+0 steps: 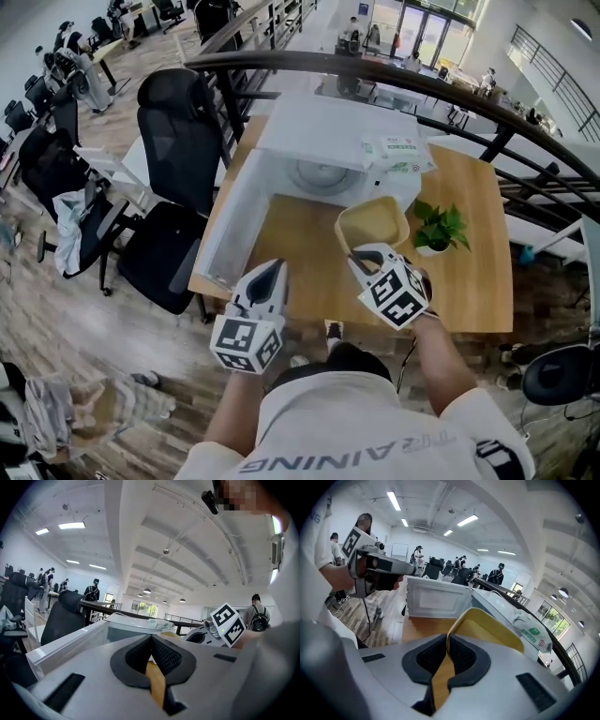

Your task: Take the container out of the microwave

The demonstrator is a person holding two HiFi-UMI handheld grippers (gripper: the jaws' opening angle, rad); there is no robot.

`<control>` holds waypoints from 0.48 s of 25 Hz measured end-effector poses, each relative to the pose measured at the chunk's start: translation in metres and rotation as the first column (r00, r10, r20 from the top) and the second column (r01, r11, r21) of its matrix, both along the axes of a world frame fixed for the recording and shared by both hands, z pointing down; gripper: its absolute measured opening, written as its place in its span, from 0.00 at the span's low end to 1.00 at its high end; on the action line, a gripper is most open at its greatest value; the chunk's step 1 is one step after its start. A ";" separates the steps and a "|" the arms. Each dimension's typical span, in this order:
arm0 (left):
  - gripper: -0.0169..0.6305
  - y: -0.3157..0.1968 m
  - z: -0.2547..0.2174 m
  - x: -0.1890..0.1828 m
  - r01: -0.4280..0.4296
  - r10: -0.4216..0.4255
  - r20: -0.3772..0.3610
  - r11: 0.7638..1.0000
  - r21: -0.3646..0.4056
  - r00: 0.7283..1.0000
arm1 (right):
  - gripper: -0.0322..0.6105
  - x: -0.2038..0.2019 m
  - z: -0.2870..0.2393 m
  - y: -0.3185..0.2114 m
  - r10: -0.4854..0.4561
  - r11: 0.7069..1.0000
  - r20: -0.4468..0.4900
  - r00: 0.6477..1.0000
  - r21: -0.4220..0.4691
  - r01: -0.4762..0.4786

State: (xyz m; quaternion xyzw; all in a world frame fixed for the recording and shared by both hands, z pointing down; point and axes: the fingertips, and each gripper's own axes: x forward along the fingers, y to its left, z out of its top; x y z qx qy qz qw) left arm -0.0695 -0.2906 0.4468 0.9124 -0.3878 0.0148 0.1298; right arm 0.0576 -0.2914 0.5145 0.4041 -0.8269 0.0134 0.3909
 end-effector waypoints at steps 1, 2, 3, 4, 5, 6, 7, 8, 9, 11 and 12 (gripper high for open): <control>0.07 0.003 -0.003 0.003 -0.009 0.009 0.001 1.000 0.006 1.000 | 0.11 0.004 -0.006 0.005 0.014 1.000 0.005 1.000 0.007 -0.015; 0.07 0.006 -0.005 0.006 -0.019 0.019 0.003 1.000 0.011 1.000 | 0.11 0.009 -0.010 0.010 0.029 0.999 0.008 1.000 0.014 -0.029; 0.07 0.008 -0.007 0.009 -0.030 0.030 0.005 0.999 0.016 1.000 | 0.11 0.012 -0.013 0.014 0.042 0.999 0.009 0.999 0.020 -0.042; 0.07 0.011 -0.008 0.012 -0.041 0.041 0.008 0.999 0.020 0.999 | 0.11 0.016 -0.016 0.018 0.053 0.998 0.011 0.999 0.025 -0.053; 0.07 0.012 -0.009 0.015 -0.051 0.050 0.011 0.998 0.024 0.999 | 0.11 0.018 -0.018 0.021 0.061 0.998 0.015 0.998 0.029 -0.061; 0.07 0.014 -0.009 0.017 -0.059 0.058 0.013 0.998 0.026 0.998 | 0.11 0.019 -0.020 0.023 0.066 0.997 0.019 0.998 0.032 -0.067; 0.07 0.016 -0.010 0.019 -0.065 0.065 0.015 0.997 0.027 0.998 | 0.11 0.020 -0.022 0.025 0.071 0.997 0.022 0.997 0.034 -0.071; 0.07 0.018 -0.010 0.020 -0.071 0.071 0.015 0.997 0.027 0.997 | 0.11 0.021 -0.023 0.027 0.074 0.997 0.026 0.997 0.035 -0.075; 0.08 0.020 -0.011 0.020 -0.076 0.075 0.017 0.997 0.027 0.997 | 0.11 0.021 -0.024 0.029 0.078 0.996 0.028 0.997 0.036 -0.079; 0.07 0.022 -0.011 0.020 -0.082 0.082 0.020 0.996 0.028 0.996 | 0.11 0.020 -0.026 0.032 0.083 0.996 0.033 0.996 0.038 -0.084; 0.07 0.023 -0.012 0.020 -0.084 0.084 0.020 0.996 0.029 0.996 | 0.11 0.020 -0.026 0.032 0.084 0.995 0.034 0.996 0.041 -0.086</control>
